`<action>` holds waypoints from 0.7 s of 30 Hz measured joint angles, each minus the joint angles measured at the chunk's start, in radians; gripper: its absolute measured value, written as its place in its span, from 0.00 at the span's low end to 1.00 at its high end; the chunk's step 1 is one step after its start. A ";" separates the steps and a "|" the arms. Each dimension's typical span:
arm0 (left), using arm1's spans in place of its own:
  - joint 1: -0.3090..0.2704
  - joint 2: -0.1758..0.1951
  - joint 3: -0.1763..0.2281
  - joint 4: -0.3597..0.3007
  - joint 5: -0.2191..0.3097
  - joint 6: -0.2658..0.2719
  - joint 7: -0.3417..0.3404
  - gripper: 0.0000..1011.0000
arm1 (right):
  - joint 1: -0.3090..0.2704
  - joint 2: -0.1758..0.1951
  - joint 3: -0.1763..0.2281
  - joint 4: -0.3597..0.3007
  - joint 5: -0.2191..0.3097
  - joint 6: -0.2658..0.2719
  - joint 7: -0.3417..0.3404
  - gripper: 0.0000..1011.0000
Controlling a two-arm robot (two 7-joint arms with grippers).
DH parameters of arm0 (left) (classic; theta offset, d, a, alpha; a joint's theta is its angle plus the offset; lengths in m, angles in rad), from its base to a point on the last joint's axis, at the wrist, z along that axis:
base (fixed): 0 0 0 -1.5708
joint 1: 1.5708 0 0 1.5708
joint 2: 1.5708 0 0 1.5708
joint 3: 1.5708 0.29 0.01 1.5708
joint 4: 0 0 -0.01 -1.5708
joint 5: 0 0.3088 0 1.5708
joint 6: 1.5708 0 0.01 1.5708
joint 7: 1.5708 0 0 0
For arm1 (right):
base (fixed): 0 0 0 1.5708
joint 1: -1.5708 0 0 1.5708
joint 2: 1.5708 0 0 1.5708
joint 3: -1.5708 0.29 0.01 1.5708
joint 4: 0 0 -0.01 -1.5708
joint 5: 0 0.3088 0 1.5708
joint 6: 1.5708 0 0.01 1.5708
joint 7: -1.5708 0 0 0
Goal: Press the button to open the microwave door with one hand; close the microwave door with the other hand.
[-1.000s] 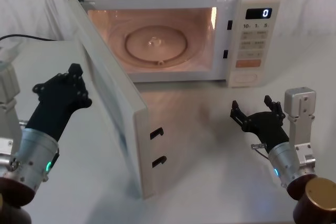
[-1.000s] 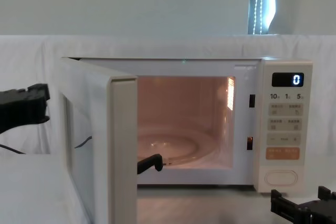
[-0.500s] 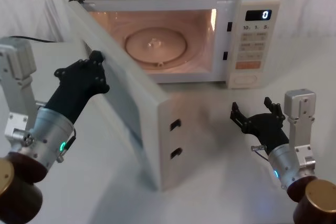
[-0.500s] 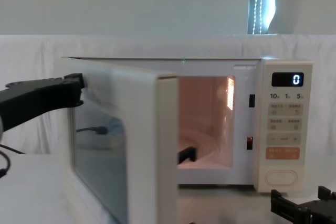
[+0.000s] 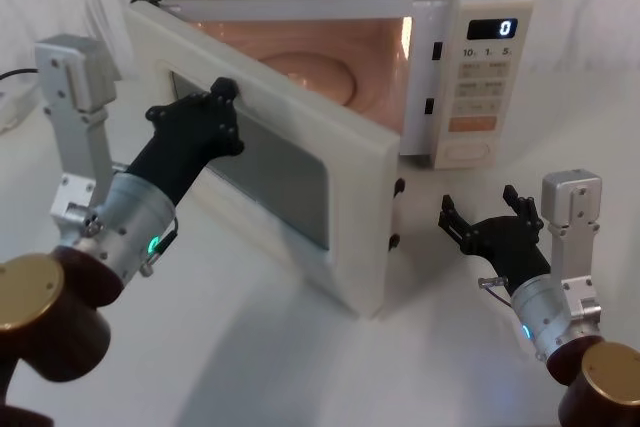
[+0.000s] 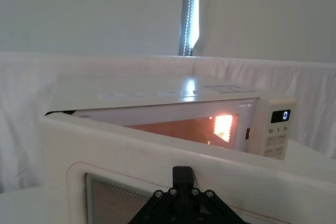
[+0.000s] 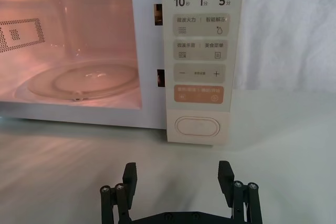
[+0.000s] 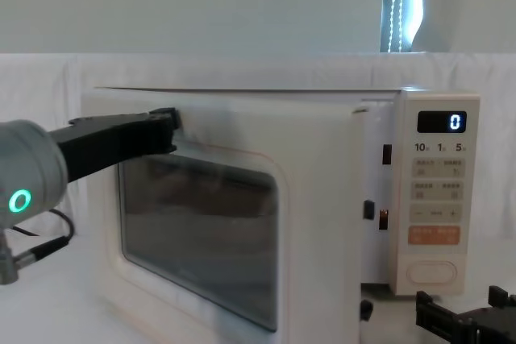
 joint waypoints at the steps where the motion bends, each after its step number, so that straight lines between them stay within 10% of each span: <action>1: -0.010 -0.002 0.007 0.009 -0.003 0.005 0.000 0.00 | 0.000 0.000 0.000 0.000 0.000 0.000 0.000 0.99; 21: -0.146 -0.046 0.088 0.164 0.020 -0.005 0.018 0.00 | 0.000 0.000 0.000 0.000 0.000 0.000 0.000 0.99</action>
